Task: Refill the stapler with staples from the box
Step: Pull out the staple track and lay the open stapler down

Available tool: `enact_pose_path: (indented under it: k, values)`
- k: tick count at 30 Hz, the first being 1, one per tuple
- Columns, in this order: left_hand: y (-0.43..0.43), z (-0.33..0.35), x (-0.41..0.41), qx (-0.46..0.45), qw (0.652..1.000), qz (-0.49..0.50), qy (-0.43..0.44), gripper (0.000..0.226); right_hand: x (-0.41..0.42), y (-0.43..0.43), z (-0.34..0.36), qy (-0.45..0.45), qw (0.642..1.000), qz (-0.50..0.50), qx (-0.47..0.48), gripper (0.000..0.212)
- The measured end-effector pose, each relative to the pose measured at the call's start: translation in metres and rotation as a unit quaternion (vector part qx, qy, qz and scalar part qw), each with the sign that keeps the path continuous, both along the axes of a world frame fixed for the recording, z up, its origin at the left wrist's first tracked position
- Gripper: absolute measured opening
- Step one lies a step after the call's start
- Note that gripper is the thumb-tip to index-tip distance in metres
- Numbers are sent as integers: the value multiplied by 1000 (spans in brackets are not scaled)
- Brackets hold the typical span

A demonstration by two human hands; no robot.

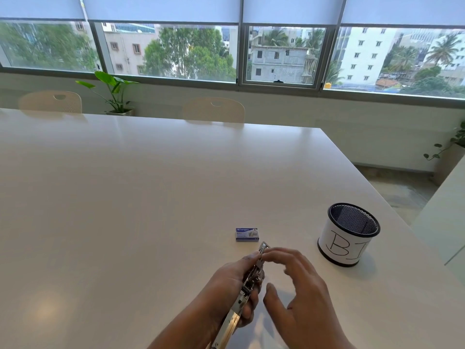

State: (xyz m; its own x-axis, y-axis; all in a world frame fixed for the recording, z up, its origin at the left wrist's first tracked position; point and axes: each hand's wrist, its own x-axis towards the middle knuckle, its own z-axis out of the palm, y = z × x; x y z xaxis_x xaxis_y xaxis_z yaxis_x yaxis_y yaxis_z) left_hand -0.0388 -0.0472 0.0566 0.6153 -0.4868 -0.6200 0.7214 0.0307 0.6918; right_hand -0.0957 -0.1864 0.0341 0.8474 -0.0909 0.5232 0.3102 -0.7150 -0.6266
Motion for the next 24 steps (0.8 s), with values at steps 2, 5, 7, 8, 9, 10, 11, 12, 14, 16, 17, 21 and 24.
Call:
enact_pose_path:
  k: [2, 5, 7, 8, 9, 10, 11, 12, 14, 16, 17, 21, 24]
  values:
    - [-1, 0, 0, 3, 1000, -3, 1, 49, 2, 2, 2, 31, 993, -35, 111, 45]
    - [-3, -4, 2, 12, 1000, 3, -29, 50, 9, 2, 8, 163, 904, -53, 391, 33]
    - [-4, -6, 2, 27, 997, 8, -77, 51, 13, 3, 11, 247, 761, -53, 598, 14]
    - [-5, -7, 2, 35, 993, 7, -113, 52, 14, 4, 12, 280, 690, -49, 666, 18]
    - [-5, -7, 2, 42, 987, 2, -154, 52, 15, 5, 13, 306, 627, -38, 716, 27]
    - [-6, -7, 1, 50, 980, -6, -194, 51, 15, 7, 12, 320, 576, -23, 752, 35]
    - [-6, -7, -1, 58, 971, -15, -232, 50, 15, 9, 12, 330, 537, -7, 776, 41]
    - [-6, -6, -3, 70, 961, -24, -266, 49, 14, 11, 11, 336, 511, 3, 791, 46]
    - [-6, -4, -7, 114, 936, -32, -332, 46, 15, 12, 7, 341, 480, 16, 808, 52]
    - [-6, -2, -13, 226, 865, -39, -446, 44, 15, 11, 6, 345, 460, 27, 818, 53]
    - [-6, -2, -16, 306, 795, -48, -521, 44, 14, 12, 6, 343, 447, 33, 826, 52]
    - [-9, 0, -26, 444, 584, -133, -666, 44, 13, 13, 5, 324, 375, 40, 868, 41]
    - [-14, 1, -28, 442, 570, -149, -676, 44, 10, 15, 10, 316, 355, 67, 877, 31]
